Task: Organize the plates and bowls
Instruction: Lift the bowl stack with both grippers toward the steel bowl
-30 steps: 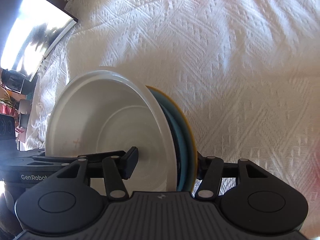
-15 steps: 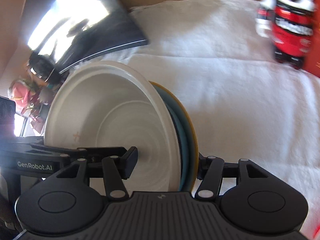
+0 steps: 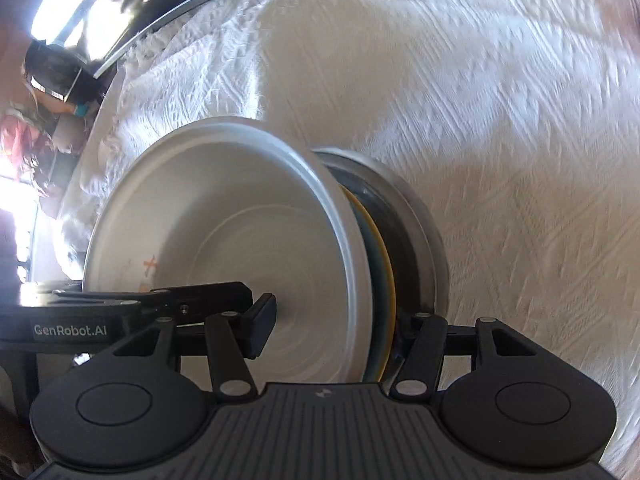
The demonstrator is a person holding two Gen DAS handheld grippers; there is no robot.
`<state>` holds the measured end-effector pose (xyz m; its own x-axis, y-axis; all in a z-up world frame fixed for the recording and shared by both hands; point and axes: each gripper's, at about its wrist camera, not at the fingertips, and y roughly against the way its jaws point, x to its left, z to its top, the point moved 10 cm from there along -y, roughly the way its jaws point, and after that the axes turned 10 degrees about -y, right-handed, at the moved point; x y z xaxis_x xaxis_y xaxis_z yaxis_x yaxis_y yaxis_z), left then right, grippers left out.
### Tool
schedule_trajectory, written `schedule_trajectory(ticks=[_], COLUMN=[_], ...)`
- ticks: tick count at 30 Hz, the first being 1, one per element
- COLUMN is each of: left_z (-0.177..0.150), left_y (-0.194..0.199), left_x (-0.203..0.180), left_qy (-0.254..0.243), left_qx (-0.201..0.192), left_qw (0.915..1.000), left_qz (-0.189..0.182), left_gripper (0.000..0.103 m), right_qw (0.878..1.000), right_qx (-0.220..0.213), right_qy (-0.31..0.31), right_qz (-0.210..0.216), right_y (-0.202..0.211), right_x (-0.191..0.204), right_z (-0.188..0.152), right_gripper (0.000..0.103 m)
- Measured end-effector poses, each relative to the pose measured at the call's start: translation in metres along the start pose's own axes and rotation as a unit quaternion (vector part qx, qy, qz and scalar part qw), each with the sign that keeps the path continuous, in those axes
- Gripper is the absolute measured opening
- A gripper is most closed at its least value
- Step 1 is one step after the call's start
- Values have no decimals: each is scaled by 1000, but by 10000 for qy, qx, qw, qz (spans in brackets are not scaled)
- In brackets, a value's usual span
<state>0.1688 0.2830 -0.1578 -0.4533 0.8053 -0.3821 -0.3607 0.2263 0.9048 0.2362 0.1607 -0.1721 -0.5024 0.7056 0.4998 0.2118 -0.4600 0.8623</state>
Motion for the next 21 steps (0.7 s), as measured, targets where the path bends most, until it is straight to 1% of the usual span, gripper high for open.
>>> schedule_trajectory(ticks=[2, 3, 4, 5, 6, 8, 13, 15, 17, 18, 20, 21], left_z=[-3, -4, -3, -2, -2, -3, -7, -3, 5, 9, 16, 18], left_y=[5, 10, 14, 17, 20, 22, 28, 35, 48, 56, 66, 68], left_x=[3, 5, 8, 10, 12, 15, 13, 11, 6, 4, 0, -1], left_qy=[-45, -76, -94, -74, -43, -10, -84, -180, -178, -186, -266, -267], left_qx=[10, -15, -58, -61, -78, -80, -94, -220, -424, -507, -670, -692], left_qw=[10000, 9999, 9999, 9999, 9999, 10000, 9998, 9992, 9989, 9985, 9973, 9971], left_qz=[47, 70, 112, 118, 78, 26, 130, 286, 50, 23, 118, 148], left_gripper=[55, 55, 55, 53, 51, 49, 48, 46, 41, 40, 40, 40], right_qw=[10000, 10000, 9999, 9997, 9998, 9998, 9990, 9980, 9966, 9959, 9951, 9952], right_qx=[22, 25, -11, -100, -125, -165, -328, -491, -665, -718, -782, -784], right_qy=[-6, 18, 60, 126, 106, 77, 236, 356, 487, 542, 604, 581], right_qz=[-16, -45, -87, -163, -151, -75, -166, -185, -83, -26, 31, 16], right_y=[2, 3, 5, 10, 11, 19, 32, 40, 52, 57, 62, 62], right_x=[-1, -2, -3, -4, -4, -6, -3, -2, 6, 8, 14, 14], right_z=[-1, -2, -4, -2, 2, 5, 3, 5, 7, 8, 10, 11], right_gripper=[57, 57, 57, 57, 54, 53, 52, 52, 52, 52, 52, 52])
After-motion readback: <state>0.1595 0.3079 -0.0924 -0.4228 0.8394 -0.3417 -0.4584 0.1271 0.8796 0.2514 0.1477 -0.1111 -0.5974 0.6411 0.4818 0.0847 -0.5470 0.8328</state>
